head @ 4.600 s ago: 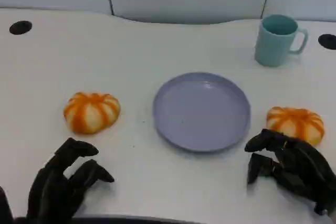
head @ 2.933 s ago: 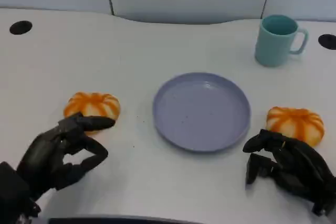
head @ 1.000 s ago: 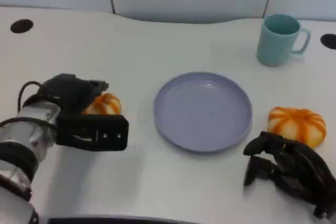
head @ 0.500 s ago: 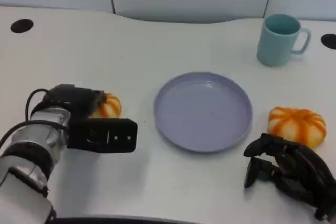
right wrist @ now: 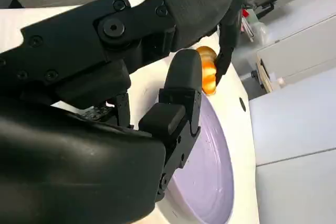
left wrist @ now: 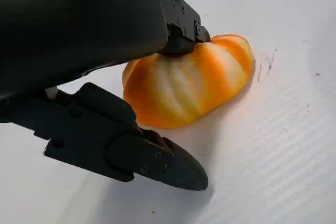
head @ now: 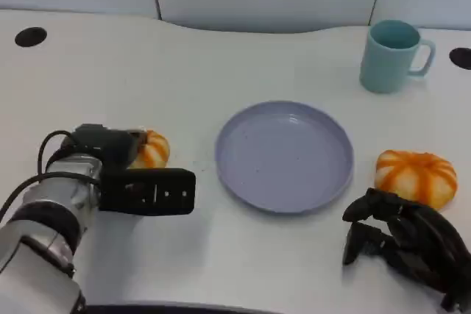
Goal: Grasp the bread from the table and place it into the plate.
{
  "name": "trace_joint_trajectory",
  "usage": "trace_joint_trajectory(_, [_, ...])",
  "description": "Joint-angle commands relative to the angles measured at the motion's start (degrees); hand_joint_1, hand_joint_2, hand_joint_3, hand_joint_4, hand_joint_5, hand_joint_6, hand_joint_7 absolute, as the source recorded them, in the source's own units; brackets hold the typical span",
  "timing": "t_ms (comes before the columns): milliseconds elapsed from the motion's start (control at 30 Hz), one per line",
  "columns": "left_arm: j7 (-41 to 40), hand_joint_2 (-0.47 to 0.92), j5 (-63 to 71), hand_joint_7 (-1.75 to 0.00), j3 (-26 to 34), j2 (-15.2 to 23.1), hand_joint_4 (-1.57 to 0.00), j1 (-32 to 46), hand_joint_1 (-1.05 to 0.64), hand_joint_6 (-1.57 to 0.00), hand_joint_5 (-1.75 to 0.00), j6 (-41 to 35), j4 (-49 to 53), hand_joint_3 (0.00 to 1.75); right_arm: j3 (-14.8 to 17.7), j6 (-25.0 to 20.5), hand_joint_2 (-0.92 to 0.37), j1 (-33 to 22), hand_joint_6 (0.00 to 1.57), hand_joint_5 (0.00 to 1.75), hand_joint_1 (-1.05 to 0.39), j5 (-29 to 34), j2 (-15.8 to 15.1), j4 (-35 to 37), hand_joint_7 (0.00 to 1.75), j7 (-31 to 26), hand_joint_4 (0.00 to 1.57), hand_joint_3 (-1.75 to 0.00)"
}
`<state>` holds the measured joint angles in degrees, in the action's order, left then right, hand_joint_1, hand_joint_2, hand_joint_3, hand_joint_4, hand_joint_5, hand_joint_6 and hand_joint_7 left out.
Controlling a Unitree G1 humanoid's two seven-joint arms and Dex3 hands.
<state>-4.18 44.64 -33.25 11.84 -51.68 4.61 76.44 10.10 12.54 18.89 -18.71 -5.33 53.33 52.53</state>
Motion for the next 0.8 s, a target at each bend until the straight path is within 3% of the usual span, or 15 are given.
trace_joint_trajectory(33, [-2.0,0.80,-0.8,-0.21,0.2,0.2,-0.34,1.2,-0.64,-0.52,-0.69,0.9,0.7,0.00,-0.1,-0.4,-0.92,-2.6,0.78,1.53,-0.54,0.6,-0.4,1.1,0.91,-0.3,0.61,-0.10])
trace_joint_trajectory(67, [-3.4,0.79,-0.6,-0.26,0.0,0.3,-0.31,1.4,-0.62,-0.55,-0.87,1.1,0.6,0.00,0.1,-0.7,-0.92,-2.5,0.77,1.53,-0.55,0.4,-0.4,1.3,0.92,-0.1,0.61,-0.11])
trace_joint_trajectory(100, [-4.7,0.79,-0.3,-0.50,-0.2,0.3,-0.31,1.6,-0.61,-0.55,-1.15,1.0,0.7,0.00,0.2,-0.9,-0.92,-2.4,0.77,1.53,-0.55,0.3,-0.4,1.5,0.92,0.0,0.61,-0.10])
trace_joint_trajectory(133, [-5.7,0.79,-0.1,-0.73,-0.4,0.3,-0.38,1.7,-0.57,-0.50,-1.23,0.9,0.8,0.00,0.3,-1.0,-0.92,-2.4,0.77,1.52,-0.55,0.2,-0.5,1.6,0.92,0.0,0.61,-0.09])
trace_joint_trajectory(167, [-6.2,0.79,0.2,-0.79,-0.8,0.2,-0.42,1.7,-0.54,-0.49,-1.24,0.6,0.9,0.00,0.4,-1.0,-0.92,-2.4,0.77,1.52,-0.56,0.2,-0.6,1.7,0.91,0.0,0.61,-0.09])
trace_joint_trajectory(267, [-7.2,0.81,0.7,-0.67,-1.4,0.0,-0.57,1.7,-0.48,-0.53,-1.31,0.3,1.2,0.00,0.4,-1.4,-0.92,-2.4,0.77,1.52,-0.56,0.1,-0.8,1.3,0.91,0.4,0.61,-0.08])
trace_joint_trajectory(300, [-7.7,0.81,0.8,-0.87,-1.6,0.0,-0.60,1.8,-0.45,-0.51,-1.44,0.2,1.2,0.00,0.4,-1.4,-0.92,-2.4,0.77,1.54,-0.56,0.0,-0.8,1.2,0.92,0.5,0.61,-0.09])
trace_joint_trajectory(333, [-8.3,0.80,0.8,-1.22,-1.7,-0.1,-0.59,2.0,-0.42,-0.46,-1.61,0.2,1.3,0.00,0.3,-1.4,-0.92,-2.4,0.76,1.57,-0.56,0.1,-0.9,1.1,0.92,0.6,0.59,-0.10])
trace_joint_trajectory(367, [-9.0,0.80,0.9,-1.35,-2.0,-0.1,-0.58,2.2,-0.40,-0.45,-1.67,0.1,1.4,0.00,0.2,-1.3,-0.92,-2.4,0.76,1.60,-0.56,0.2,-1.0,0.8,0.93,0.6,0.58,-0.10])
trace_joint_trajectory(433, [-10.5,0.80,1.1,-1.36,-2.4,-0.2,-0.57,2.5,-0.39,-0.51,-1.73,0.1,1.5,0.00,0.1,-1.2,-0.92,-2.4,0.75,1.64,-0.56,0.3,-1.1,0.8,0.95,0.7,0.56,-0.11])
trace_joint_trajectory(567, [-12.6,0.82,1.0,-0.98,-2.6,-0.4,-0.58,2.9,-0.35,-0.70,-1.74,0.0,1.5,0.00,0.2,-1.3,-0.92,-2.2,0.74,1.67,-0.54,0.3,-1.1,1.3,0.97,0.5,0.56,-0.12])
trace_joint_trajectory(600, [-13.1,0.84,0.7,-0.91,-2.3,-0.4,-0.58,3.1,-0.33,-0.70,-1.59,0.0,1.5,0.01,0.1,-1.0,-0.92,-2.2,0.74,1.67,-0.55,0.4,-1.0,1.3,0.98,0.3,0.56,-0.12])
trace_joint_trajectory(633, [-13.6,0.86,0.2,-0.91,-1.8,-0.4,-0.62,3.2,-0.32,-0.71,-1.47,0.3,1.5,0.02,0.2,-0.8,-0.92,-2.1,0.74,1.67,-0.55,0.3,-0.9,1.4,0.98,0.4,0.56,-0.12])
trace_joint_trajectory(700, [-14.1,0.90,-1.3,-1.02,-0.4,-0.3,-0.62,3.5,-0.30,-0.65,-1.40,1.1,1.3,0.04,0.2,-0.7,-0.92,-2.0,0.74,1.66,-0.55,0.4,-0.8,1.5,0.98,0.2,0.56,-0.11])
trace_joint_trajectory(800, [-14.5,0.92,-2.8,-1.19,1.2,-0.2,-0.61,3.5,-0.27,-0.59,-1.48,1.5,1.2,0.05,0.1,-0.7,-0.92,-1.7,0.74,1.64,-0.55,0.3,-0.7,1.8,0.98,0.4,0.56,-0.11])
